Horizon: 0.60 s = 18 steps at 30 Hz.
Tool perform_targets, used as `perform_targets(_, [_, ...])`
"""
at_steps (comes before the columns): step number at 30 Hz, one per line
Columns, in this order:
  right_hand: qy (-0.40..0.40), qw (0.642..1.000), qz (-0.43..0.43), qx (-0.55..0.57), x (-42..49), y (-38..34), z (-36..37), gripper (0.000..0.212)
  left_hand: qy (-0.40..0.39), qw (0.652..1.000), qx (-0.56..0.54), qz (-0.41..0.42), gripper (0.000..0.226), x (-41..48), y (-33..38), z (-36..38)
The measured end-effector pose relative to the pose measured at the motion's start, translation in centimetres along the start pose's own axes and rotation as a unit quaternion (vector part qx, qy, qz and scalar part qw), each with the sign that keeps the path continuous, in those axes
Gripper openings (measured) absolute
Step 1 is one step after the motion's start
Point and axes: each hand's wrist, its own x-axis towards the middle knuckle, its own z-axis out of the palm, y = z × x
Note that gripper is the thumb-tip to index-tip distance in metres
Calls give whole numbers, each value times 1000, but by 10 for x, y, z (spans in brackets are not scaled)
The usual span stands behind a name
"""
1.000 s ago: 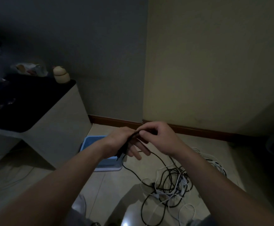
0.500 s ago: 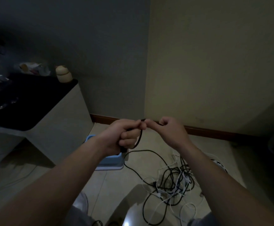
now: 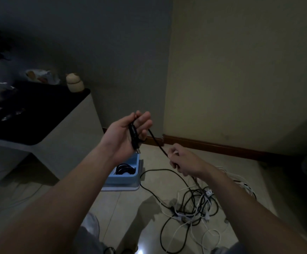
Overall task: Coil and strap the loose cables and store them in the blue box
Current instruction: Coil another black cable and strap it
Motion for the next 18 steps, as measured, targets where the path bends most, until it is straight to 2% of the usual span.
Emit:
perform_targets(5, [-19,989,-125,-79,-13,-21,3,10,1,1000,6,20,26,11,-1,-10])
perform_targets(8, [-21,983,-146,-107,-19,-30,9,13,4,996,77,40,28,18,-6,-16])
perform_targets(12, [-21,985,-152,-73,-23,-40,6,21,21,981,181,61,27,24,-16,-16])
perform_targets(15, [-33,985,-159,-50,-26,-45,4,23,51,960,266,69,28,26,-24,-12])
perform_targets(18, [-36,983,-174,-35,-29,-47,2,27,52,923,376,67,30,25,-32,-10])
